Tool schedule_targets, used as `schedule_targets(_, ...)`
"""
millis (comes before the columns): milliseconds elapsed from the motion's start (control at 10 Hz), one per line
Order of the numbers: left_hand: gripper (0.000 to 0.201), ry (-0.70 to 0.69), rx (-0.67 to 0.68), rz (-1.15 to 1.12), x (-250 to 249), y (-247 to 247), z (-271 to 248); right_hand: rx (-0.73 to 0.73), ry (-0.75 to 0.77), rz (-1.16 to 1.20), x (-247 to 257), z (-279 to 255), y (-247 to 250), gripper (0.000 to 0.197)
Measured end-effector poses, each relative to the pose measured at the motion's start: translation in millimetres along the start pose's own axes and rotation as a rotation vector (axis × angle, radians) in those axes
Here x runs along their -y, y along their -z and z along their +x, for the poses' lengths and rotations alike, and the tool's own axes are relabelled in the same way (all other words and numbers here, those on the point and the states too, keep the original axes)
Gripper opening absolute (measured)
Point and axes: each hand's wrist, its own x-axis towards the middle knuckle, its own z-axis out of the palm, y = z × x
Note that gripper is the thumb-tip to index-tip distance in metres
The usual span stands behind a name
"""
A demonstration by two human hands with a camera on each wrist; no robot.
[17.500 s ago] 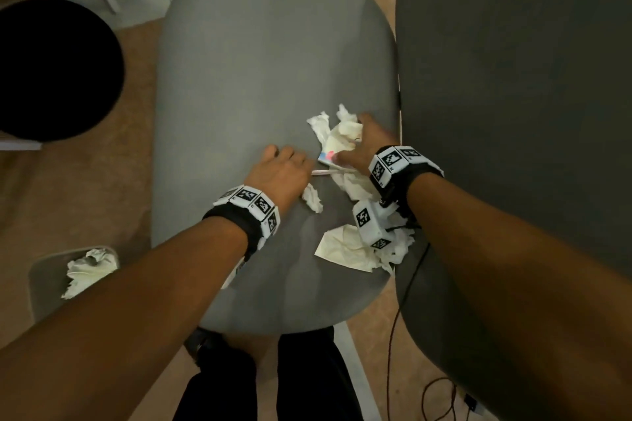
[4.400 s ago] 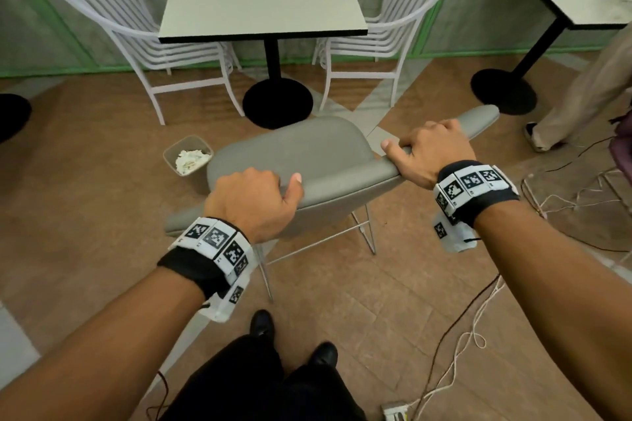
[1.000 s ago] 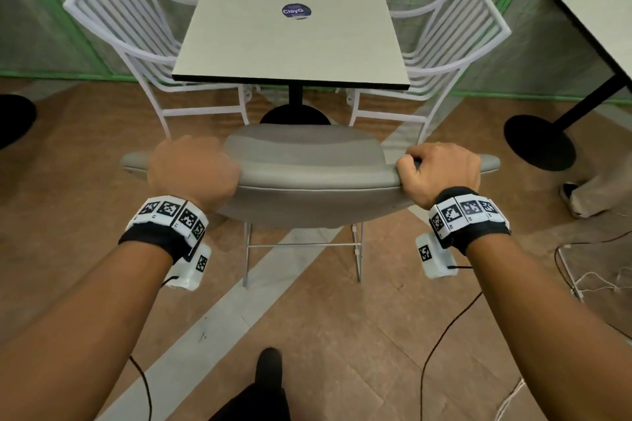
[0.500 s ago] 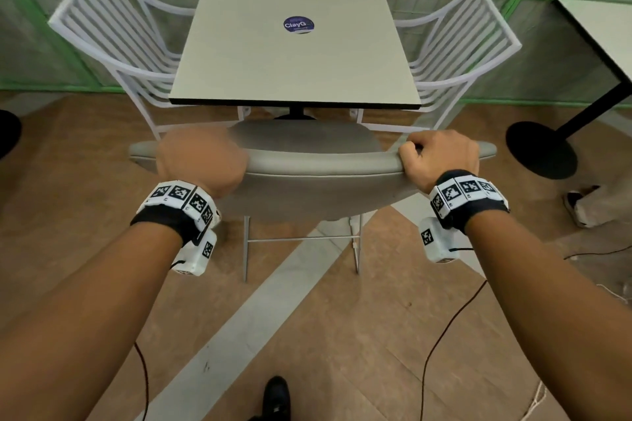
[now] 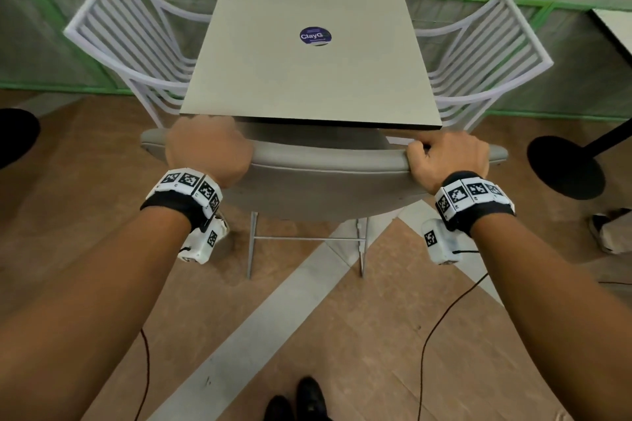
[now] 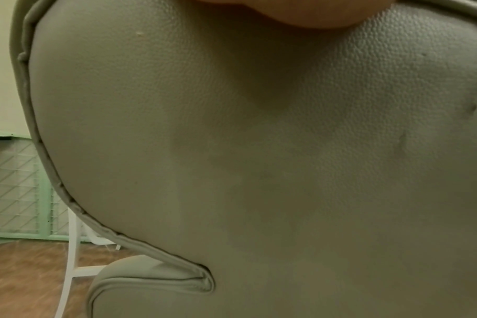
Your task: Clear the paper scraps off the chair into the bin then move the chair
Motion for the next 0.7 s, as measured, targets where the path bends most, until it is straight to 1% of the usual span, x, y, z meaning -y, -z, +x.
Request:
schedule_targets(200,0.030,0.005,-0.013,-0.029,-0.8,2.7,-11.2,0.010,0.005,0.001,-2.0,-8.8,-3.4,0.038)
schedule_targets(400,0.032,0.011,0.038,-0.008,-1.2,5.0,-21.5,0.030,0.008,-0.002,-2.4,-21.0,0.6,0.038)
schedule_targets(500,0.034,-0.010,0.061,-0.001,-5.9,11.7,-27.5,0.051,0.043,0.023,-1.3,-29.9,5.0,0.039)
schedule_targets(600,0.035,0.016,0.034,-0.094,-11.7,20.4,-41.9,0.024,0.100,0.135,-2.6,-41.6,10.4,0.038)
schedule_targets(700,0.045,0.030,0.029,-0.200,-8.4,22.2,-98.4,-0.050,0.128,0.224,1.9,-85.3,8.4,0.038)
